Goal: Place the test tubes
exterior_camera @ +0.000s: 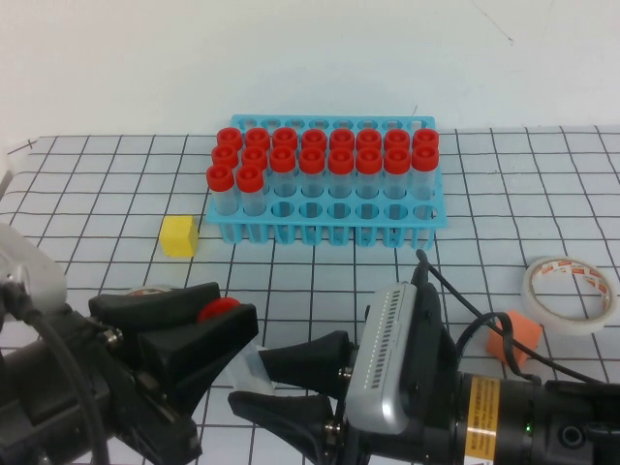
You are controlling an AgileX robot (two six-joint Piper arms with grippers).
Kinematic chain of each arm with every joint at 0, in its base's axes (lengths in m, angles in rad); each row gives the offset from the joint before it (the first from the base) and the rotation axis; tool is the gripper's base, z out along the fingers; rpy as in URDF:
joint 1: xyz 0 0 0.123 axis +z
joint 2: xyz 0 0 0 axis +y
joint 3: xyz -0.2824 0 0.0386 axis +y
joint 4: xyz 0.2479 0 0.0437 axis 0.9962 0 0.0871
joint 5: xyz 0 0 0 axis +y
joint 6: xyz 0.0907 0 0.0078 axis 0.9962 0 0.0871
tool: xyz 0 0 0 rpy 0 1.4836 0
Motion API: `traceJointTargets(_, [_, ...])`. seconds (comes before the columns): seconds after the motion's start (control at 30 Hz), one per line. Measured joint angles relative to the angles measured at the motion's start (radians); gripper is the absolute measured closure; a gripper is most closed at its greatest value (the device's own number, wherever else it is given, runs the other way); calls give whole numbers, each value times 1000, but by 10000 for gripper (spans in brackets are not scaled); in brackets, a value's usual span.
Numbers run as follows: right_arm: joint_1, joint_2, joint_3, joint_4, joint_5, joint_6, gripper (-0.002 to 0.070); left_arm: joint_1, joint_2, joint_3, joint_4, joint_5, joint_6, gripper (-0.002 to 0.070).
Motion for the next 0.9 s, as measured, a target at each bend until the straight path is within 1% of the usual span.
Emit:
traceJointTargets(0.03, [0, 0, 0, 5, 0, 8, 405, 0, 0, 0, 0, 4, 9, 408])
traceJointTargets(0.1, [0, 0, 0, 16, 0, 22, 321, 0, 0, 0, 4, 6, 39, 408])
traceJointTargets(0.17, [0, 0, 0, 16, 18, 29, 218, 0, 0, 0, 4, 6, 71, 408])
traceJointTargets(0.2, [0, -4, 0, 16, 44, 31, 182, 0, 0, 0, 4, 6, 84, 408])
traceJointTargets(0.3, [0, -53, 0, 0, 156, 31, 135, 0, -3, 0, 4, 6, 115, 408])
traceJointTargets(0.4, [0, -142, 0, -29, 322, 31, 121, 0, -13, 0, 4, 6, 157, 408])
traceJointTargets(0.47, [0, -215, 0, -57, 440, 29, 127, 0, -21, 0, 4, 6, 191, 408])
traceJointTargets(0.53, [0, -306, 0, -76, 570, 27, 158, 0, -26, -1, 4, 6, 216, 408])
traceJointTargets(0.6, [0, -394, 0, -80, 718, 25, 234, 0, -30, -5, 4, 6, 241, 408])
traceJointTargets(0.67, [0, -496, 0, -81, 852, 25, 347, 0, -31, -15, 6, 5, 262, 408])
traceJointTargets(0.77, [0, -636, 1, -81, 1016, 25, 541, 0, -31, -25, 6, 3, 287, 408])
traceJointTargets(0.8, [0, -683, 1, -77, 1071, 25, 589, 0, -31, -28, 6, 0, 291, 408])
traceJointTargets(0.9, [0, -811, 1, -64, 1221, 23, 651, 0, -33, -33, 6, -17, 305, 408])
